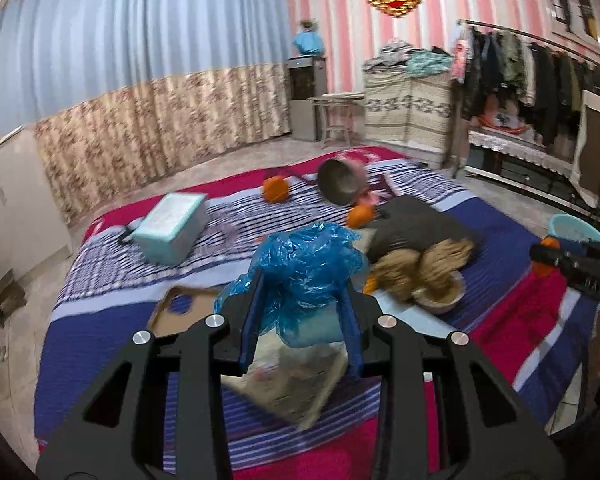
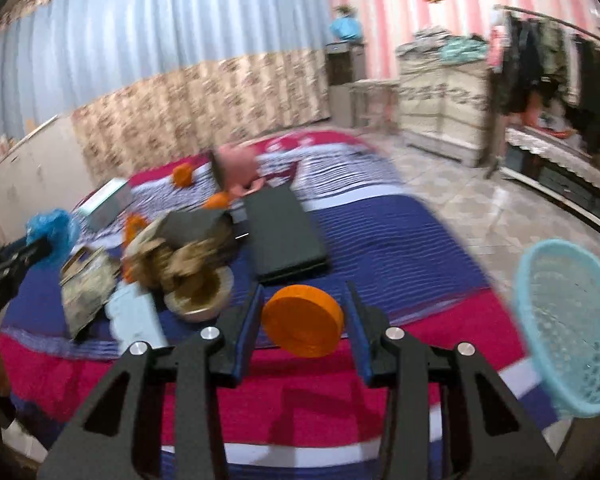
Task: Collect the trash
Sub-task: 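Carry bag and cap to the blue basket and open both tools to drop them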
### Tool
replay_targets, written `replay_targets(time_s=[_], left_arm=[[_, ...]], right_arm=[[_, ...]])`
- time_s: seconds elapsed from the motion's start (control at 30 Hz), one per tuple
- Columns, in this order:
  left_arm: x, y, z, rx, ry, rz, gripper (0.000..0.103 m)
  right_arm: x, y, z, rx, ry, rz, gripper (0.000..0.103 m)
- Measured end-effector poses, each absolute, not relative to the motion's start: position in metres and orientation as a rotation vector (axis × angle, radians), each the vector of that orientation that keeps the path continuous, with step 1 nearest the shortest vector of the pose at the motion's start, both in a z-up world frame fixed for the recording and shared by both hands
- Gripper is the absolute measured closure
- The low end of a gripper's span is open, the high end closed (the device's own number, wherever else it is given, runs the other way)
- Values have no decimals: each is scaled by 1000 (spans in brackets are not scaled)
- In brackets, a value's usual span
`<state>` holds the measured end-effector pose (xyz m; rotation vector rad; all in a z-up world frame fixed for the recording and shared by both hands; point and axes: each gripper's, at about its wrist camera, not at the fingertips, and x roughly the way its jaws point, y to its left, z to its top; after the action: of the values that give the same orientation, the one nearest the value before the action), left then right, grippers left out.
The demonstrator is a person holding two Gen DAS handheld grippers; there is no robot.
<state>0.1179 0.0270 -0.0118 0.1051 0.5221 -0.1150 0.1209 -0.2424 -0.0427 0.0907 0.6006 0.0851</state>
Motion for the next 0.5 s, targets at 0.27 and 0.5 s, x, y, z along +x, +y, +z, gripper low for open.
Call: replay_targets(time_s=[0.27,0.5], left_arm=[[124,-64,13,142,449,-267,69],[129,-139,19,173,427,-394,69]], right_arm=[[102,-341,-18,168,523,-143,63],[103,-415,-24,205,521,-315,63]])
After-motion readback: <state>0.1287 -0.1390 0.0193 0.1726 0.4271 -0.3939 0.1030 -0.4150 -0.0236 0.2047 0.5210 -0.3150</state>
